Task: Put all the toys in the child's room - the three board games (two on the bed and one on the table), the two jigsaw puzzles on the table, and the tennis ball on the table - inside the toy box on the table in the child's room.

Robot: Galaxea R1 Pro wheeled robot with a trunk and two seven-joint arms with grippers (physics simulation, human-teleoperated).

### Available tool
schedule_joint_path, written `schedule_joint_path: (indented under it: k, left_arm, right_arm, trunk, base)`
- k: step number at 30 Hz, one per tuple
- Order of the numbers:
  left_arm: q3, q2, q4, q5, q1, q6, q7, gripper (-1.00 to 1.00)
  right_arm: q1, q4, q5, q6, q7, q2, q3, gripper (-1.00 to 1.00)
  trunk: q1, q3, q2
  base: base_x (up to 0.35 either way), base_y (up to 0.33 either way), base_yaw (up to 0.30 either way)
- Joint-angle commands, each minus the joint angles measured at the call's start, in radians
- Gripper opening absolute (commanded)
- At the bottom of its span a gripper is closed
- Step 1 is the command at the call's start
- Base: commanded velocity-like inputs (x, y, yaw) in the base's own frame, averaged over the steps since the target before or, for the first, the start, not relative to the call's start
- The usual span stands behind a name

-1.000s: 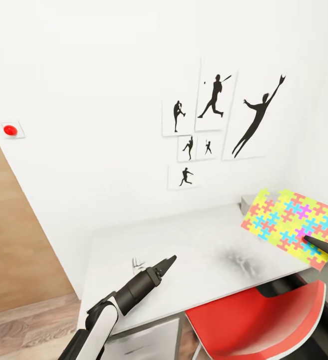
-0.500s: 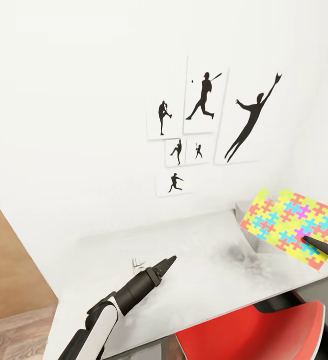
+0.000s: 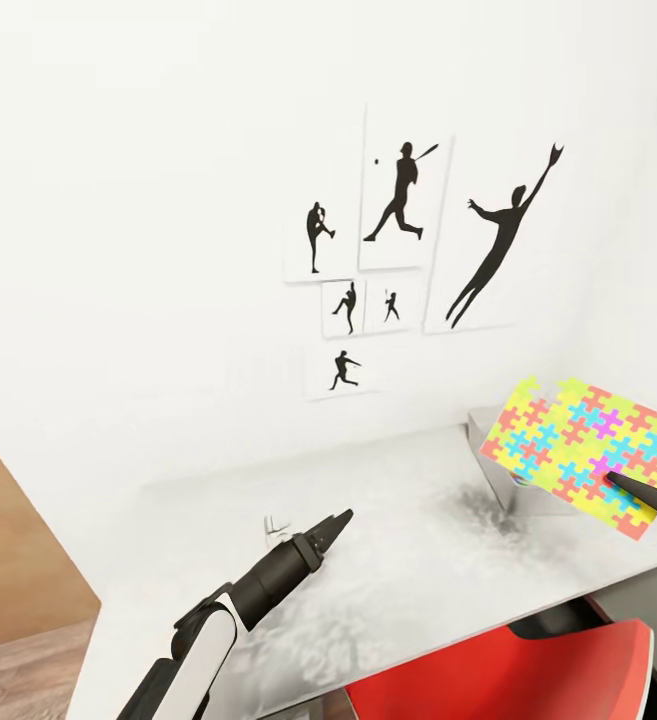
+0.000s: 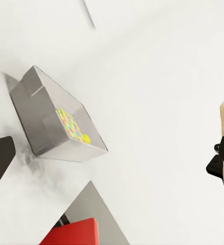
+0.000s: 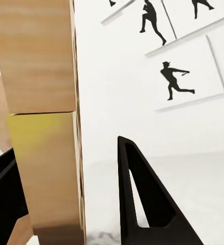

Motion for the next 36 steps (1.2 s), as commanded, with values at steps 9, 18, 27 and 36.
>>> schedule_joint_path:
  k: [9, 18, 27, 36]
  left_arm:
    - [0.0, 0.0, -0.001, 0.0, -0.001, 0.005, 0.0, 1.0]
    - [0.001, -0.002, 0.0, -0.037, -0.001, 0.004, 0.002, 1.0]
    - [0.001, -0.002, 0.001, -0.036, -0.001, 0.004, 0.002, 1.0]
    - [0.001, -0.002, 0.001, -0.034, -0.001, 0.005, 0.002, 1.0]
  right_arm:
    - [-0.001, 0.0, -0.004, 0.01, 0.004, 0.0, 0.0, -1.0]
    - [-0.001, 0.001, -0.004, 0.011, 0.004, -0.001, 0.004, -1.0]
    - [-0.001, 0.001, -0.003, 0.011, 0.004, -0.002, 0.007, -1.0]
    - [-0.001, 0.002, -0.002, 0.01, 0.0, -0.001, 0.012, -1.0]
  trunk:
    - [0.001, -0.002, -0.002]
    - [0.001, -0.002, -0.002]
    - [0.001, -0.002, -0.002]
    - [0.001, -0.002, -0.002]
  base:
    - [0.009, -0.17, 0.0]
    - [0.001, -0.263, 0.0]
    - [0.0, -0.109, 0.0]
    - [0.0, -0.015, 0.0]
